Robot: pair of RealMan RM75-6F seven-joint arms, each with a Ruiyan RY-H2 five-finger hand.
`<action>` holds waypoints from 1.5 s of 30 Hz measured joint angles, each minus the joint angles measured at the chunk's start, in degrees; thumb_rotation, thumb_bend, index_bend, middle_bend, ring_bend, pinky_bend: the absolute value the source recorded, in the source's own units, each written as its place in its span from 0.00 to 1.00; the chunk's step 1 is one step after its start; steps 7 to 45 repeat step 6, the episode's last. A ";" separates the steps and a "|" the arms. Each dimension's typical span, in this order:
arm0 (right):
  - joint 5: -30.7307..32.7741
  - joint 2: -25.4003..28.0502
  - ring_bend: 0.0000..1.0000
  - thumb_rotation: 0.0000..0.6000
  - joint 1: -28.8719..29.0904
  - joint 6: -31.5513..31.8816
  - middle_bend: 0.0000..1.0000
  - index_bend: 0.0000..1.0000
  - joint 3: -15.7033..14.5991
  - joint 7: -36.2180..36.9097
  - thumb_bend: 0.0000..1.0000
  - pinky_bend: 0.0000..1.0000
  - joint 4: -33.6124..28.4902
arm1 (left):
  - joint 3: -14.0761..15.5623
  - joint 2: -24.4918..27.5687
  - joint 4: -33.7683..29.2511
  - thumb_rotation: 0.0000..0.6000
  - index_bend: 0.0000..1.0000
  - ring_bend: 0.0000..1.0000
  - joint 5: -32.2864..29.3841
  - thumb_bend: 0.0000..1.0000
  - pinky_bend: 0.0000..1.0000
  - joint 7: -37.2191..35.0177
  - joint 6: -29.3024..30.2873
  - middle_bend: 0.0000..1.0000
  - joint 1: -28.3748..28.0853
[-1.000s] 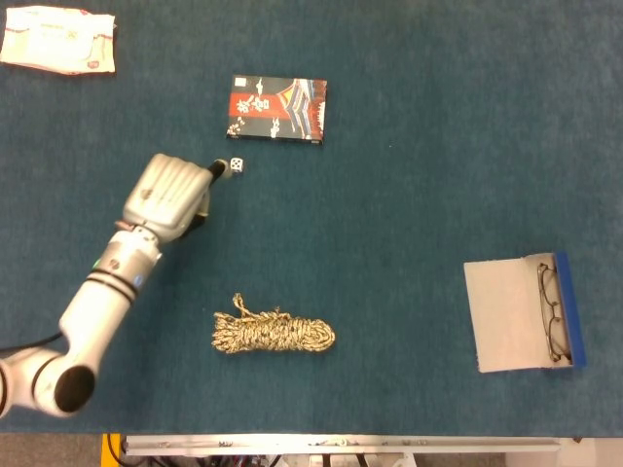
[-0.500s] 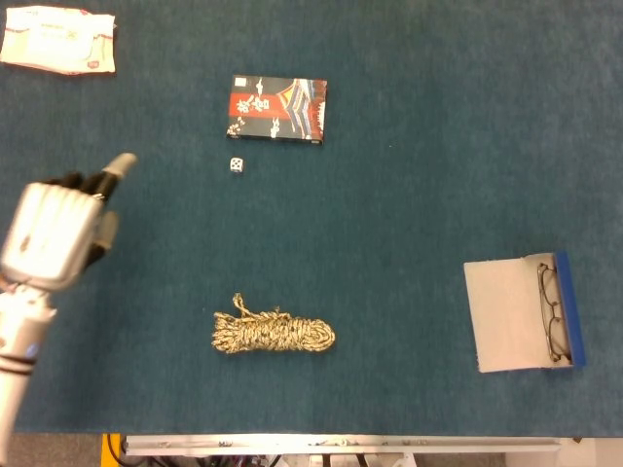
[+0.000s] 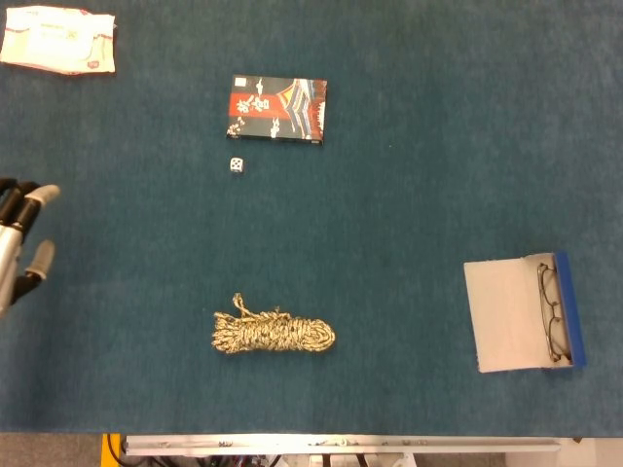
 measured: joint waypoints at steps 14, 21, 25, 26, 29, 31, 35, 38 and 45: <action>1.98 -0.16 0.17 1.00 0.77 -2.07 0.26 0.27 0.48 -0.10 0.10 0.44 0.25 | -1.79 0.84 1.07 1.00 0.29 0.24 -0.83 0.36 0.25 -3.26 -1.95 0.32 0.60; 1.98 -0.16 0.17 1.00 0.77 -2.07 0.26 0.27 0.48 -0.10 0.10 0.44 0.25 | -1.79 0.84 1.07 1.00 0.29 0.24 -0.83 0.36 0.25 -3.26 -1.95 0.32 0.60; 1.98 -0.16 0.17 1.00 0.77 -2.07 0.26 0.27 0.48 -0.10 0.10 0.44 0.25 | -1.79 0.84 1.07 1.00 0.29 0.24 -0.83 0.36 0.25 -3.26 -1.95 0.32 0.60; 1.98 -0.16 0.17 1.00 0.77 -2.07 0.26 0.27 0.48 -0.10 0.10 0.44 0.25 | -1.79 0.84 1.07 1.00 0.29 0.24 -0.83 0.36 0.25 -3.26 -1.95 0.32 0.60; 1.98 -0.16 0.17 1.00 0.77 -2.07 0.26 0.27 0.48 -0.10 0.10 0.44 0.25 | -1.79 0.84 1.07 1.00 0.29 0.24 -0.83 0.36 0.25 -3.26 -1.95 0.32 0.60; 1.98 -0.16 0.17 1.00 0.77 -2.07 0.26 0.27 0.48 -0.10 0.10 0.44 0.25 | -1.79 0.84 1.07 1.00 0.29 0.24 -0.83 0.36 0.25 -3.26 -1.95 0.32 0.60; 1.98 -0.16 0.17 1.00 0.77 -2.07 0.26 0.27 0.48 -0.10 0.10 0.44 0.25 | -1.79 0.84 1.07 1.00 0.29 0.24 -0.83 0.36 0.25 -3.26 -1.95 0.32 0.60; 1.98 -0.16 0.17 1.00 0.77 -2.07 0.26 0.27 0.48 -0.10 0.10 0.44 0.25 | -1.79 0.84 1.07 1.00 0.29 0.24 -0.83 0.36 0.25 -3.26 -1.95 0.32 0.60; 1.98 -0.16 0.17 1.00 0.77 -2.07 0.26 0.27 0.48 -0.10 0.10 0.44 0.25 | -1.79 0.84 1.07 1.00 0.29 0.24 -0.83 0.36 0.25 -3.26 -1.95 0.32 0.60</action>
